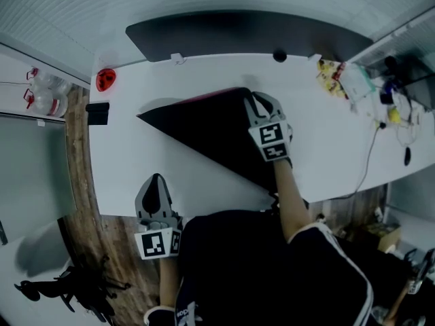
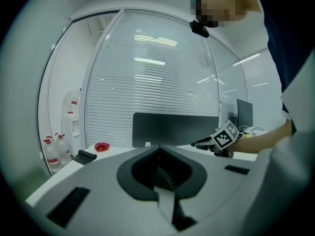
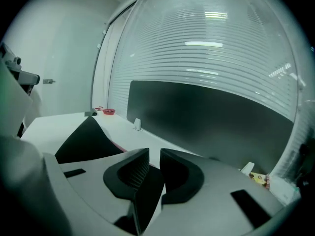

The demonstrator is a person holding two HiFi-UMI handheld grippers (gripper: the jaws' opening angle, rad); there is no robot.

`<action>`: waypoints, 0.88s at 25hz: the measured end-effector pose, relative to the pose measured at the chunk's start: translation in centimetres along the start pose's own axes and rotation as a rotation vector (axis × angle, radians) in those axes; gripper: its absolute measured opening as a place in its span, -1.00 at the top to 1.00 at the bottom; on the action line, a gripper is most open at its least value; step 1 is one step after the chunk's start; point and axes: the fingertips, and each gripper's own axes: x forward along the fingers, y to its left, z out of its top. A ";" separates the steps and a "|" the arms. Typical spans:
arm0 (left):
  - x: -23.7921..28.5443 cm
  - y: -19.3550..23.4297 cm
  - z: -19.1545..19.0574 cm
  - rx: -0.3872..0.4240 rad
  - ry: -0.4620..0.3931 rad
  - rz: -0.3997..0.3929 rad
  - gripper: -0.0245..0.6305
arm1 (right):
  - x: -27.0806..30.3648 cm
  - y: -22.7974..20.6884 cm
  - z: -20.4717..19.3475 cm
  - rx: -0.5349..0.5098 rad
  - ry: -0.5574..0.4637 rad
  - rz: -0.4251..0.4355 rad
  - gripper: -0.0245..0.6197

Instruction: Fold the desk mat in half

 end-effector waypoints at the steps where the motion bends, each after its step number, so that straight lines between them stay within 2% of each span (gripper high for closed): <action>1: -0.3 0.0 0.1 0.000 -0.005 0.001 0.92 | -0.4 0.1 0.1 0.005 -0.009 -0.006 0.74; 7: -1.7 0.2 0.2 0.002 -0.016 0.005 0.92 | -3.0 1.4 1.9 0.019 -0.084 -0.011 0.87; 13: -2.4 -0.4 0.2 0.000 -0.032 -0.015 0.92 | -5.7 3.1 3.9 0.048 -0.151 0.008 0.90; 17: -3.0 -0.9 0.1 -0.003 -0.042 -0.037 0.92 | -7.7 4.4 5.4 0.027 -0.185 0.027 0.91; 22: -4.0 -1.4 -0.1 -0.027 -0.064 -0.064 0.92 | -10.6 5.2 6.5 0.080 -0.243 -0.008 0.91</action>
